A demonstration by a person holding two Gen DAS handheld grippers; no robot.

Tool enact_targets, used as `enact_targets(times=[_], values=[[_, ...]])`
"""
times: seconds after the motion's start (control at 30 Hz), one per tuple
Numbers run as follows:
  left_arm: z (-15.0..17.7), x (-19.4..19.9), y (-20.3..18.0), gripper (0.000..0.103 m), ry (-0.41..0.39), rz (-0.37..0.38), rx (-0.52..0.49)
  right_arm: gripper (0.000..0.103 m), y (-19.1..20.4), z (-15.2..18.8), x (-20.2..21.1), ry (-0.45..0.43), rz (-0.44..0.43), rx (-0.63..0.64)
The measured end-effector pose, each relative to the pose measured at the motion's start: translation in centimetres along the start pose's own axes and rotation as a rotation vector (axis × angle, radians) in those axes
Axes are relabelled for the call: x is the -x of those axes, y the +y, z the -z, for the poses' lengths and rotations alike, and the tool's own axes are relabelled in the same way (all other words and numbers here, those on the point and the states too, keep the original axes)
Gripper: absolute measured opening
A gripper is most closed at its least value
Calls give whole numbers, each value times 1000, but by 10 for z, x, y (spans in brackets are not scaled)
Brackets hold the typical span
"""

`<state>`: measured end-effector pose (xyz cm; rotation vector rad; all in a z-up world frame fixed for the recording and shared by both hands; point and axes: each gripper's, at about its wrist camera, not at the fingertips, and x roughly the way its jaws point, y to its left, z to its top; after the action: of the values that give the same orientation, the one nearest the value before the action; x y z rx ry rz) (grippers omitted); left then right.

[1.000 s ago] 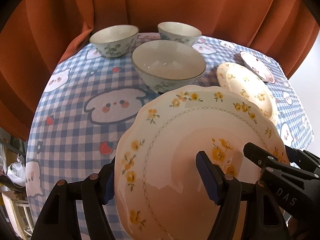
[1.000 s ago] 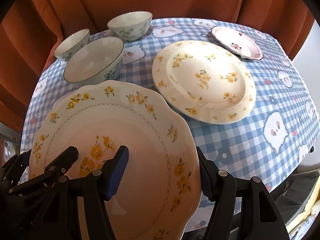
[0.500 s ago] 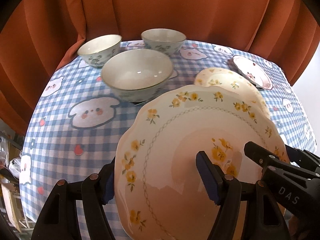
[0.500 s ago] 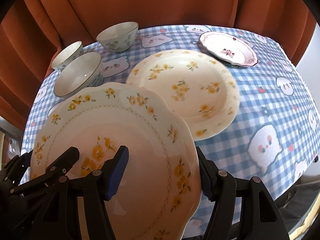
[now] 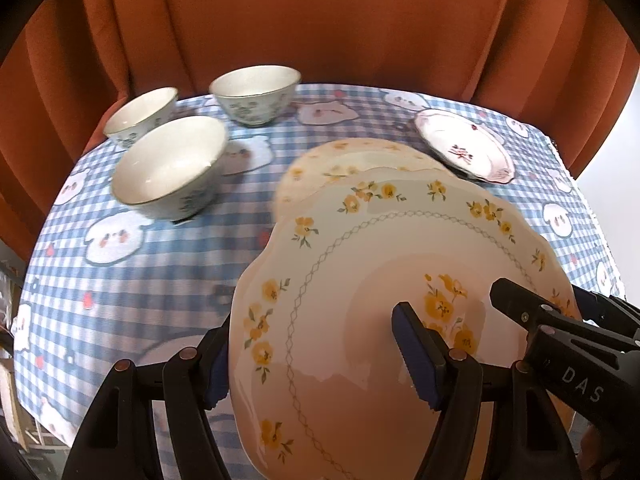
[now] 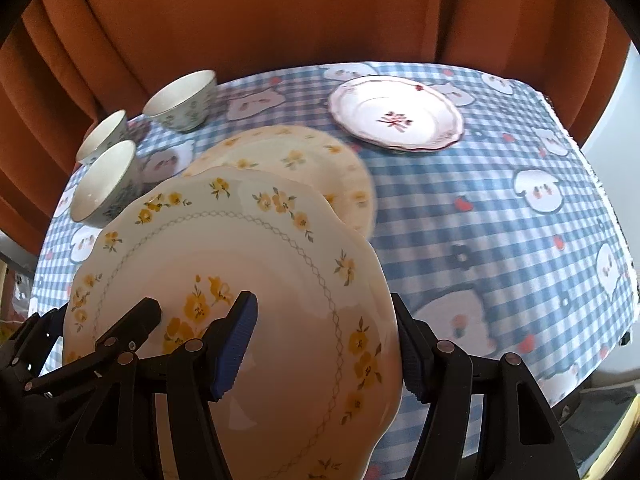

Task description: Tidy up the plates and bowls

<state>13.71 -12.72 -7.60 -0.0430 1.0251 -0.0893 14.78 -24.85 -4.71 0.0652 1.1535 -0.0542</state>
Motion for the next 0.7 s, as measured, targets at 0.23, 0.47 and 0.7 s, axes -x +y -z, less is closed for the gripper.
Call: enact_targets(times=[0.23, 0.47, 0.7], values=[[0, -15, -45, 72, 1, 11, 12, 68, -49, -7, -3, -4, 10, 12], [2, -29, -89, 72, 17, 32, -10, 68, -99, -8, -8, 8, 31, -8], [5, -41, -128, 72, 47, 53, -51, 68, -142, -4, -10, 29, 53, -50]])
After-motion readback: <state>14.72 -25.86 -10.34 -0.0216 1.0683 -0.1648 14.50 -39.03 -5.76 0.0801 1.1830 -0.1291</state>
